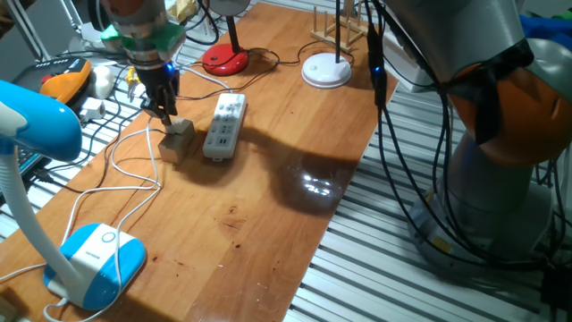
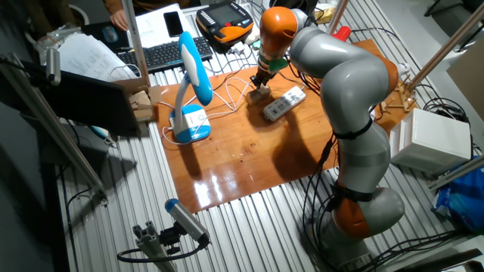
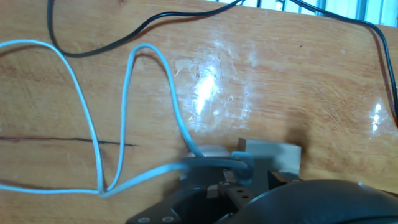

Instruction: Plug in the power cord of the desk lamp, turn on the socket, and light up the desk lamp

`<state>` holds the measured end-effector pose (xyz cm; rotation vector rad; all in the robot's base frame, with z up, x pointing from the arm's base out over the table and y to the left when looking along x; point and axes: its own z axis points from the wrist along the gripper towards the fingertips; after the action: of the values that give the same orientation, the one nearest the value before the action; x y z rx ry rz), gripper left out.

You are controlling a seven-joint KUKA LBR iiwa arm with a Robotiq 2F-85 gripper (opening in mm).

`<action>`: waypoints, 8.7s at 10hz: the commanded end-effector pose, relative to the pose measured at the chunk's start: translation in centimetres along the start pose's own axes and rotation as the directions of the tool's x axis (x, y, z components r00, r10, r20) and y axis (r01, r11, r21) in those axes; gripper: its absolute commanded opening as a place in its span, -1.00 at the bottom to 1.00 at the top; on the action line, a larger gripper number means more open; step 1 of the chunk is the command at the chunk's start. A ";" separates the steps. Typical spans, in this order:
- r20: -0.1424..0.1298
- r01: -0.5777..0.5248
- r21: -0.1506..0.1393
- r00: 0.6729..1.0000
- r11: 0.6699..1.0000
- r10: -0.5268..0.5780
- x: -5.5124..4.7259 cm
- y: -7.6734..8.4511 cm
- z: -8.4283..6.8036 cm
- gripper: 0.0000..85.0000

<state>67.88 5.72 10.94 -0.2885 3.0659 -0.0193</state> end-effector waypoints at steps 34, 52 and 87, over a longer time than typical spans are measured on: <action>0.002 0.059 -0.051 0.998 0.997 -0.059 -0.7 0.1 0.1 -1.00; 0.003 0.229 -0.081 0.973 0.970 -0.229 2.2 1.0 -4.6 -1.00; -0.020 -0.972 -0.009 -0.235 -0.235 0.972 3.4 0.2 -4.9 -1.00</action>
<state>64.28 5.15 15.55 1.1813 2.8915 0.1128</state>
